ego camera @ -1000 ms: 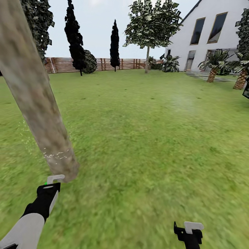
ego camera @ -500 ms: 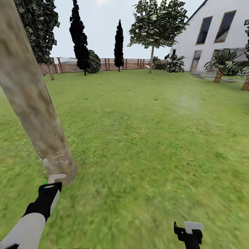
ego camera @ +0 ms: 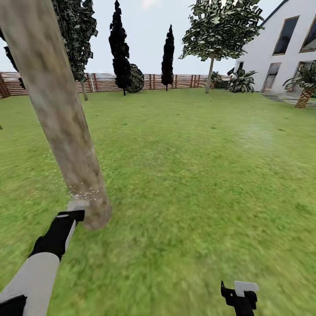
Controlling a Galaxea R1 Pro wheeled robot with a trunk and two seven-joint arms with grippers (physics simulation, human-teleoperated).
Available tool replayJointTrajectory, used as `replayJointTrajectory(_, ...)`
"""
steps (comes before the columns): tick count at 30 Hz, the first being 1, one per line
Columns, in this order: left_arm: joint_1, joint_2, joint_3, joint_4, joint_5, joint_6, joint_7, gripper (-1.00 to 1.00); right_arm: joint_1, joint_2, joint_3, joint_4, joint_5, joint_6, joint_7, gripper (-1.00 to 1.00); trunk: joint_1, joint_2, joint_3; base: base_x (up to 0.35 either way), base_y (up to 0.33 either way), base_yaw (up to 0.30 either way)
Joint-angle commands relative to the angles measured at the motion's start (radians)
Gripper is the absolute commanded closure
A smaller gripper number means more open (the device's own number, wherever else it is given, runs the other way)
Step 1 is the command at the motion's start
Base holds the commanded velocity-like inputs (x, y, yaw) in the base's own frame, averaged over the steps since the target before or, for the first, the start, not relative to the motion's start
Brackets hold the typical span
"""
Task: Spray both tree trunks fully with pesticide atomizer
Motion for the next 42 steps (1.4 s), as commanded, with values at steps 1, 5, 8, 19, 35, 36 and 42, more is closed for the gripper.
replayJointTrajectory(1, -0.021, -0.004, -0.017, -0.002, -0.009, 0.008, 0.001, 1.0, 0.0, 0.0, 0.0, 0.0, 0.0, 0.0, 0.0, -1.0, 0.0, 0.0, 0.0, 0.0, 0.0, 0.007)
replayJointTrajectory(5, -0.083, 0.093, -0.025, -0.003, -0.005, 0.114, -0.062, 1.0, 0.0, -0.001, 0.0, 0.0, 0.002, 0.0, 0.0, -1.0, 0.0, 0.0, 0.0, 0.0, 0.0, 0.001)
replayJointTrajectory(8, -0.076, 0.143, -0.021, -0.003, -0.008, 0.115, -0.125, 1.0, 0.0, -0.002, -0.001, 0.0, 0.0, 0.001, 0.0, -1.0, 0.0, 0.0, 0.0, 0.0, 0.0, 0.0)
replayJointTrajectory(19, -0.075, 0.136, -0.019, -0.066, -0.008, 0.122, -0.125, 1.0, 0.0, -0.001, -0.001, 0.0, -0.001, 0.001, -0.001, -1.0, 0.0, 0.0, 0.0, 0.089, 0.0, 0.089)
replayJointTrajectory(35, -0.006, 0.147, 0.013, -0.036, -0.006, 0.109, -0.117, 1.0, 0.0, 0.0, 0.0, 0.0, -0.001, 0.001, -0.001, -1.0, 0.0, 0.0, 0.0, 0.086, -0.065, 0.037)
replayJointTrajectory(36, -0.006, 0.147, 0.014, -0.037, -0.006, 0.109, -0.117, 1.0, 0.0, 0.0, 0.0, 0.0, -0.001, 0.001, -0.001, -1.0, 0.0, 0.0, 0.0, 0.092, -0.26, 0.002)
replayJointTrajectory(42, -0.008, 0.146, 0.014, -0.04, -0.006, 0.109, -0.116, 1.0, 0.0, -0.002, -0.001, 0.0, 0.0, 0.001, 0.0, -1.0, 0.0, 0.0, 0.0, 0.093, -0.262, 0.0)
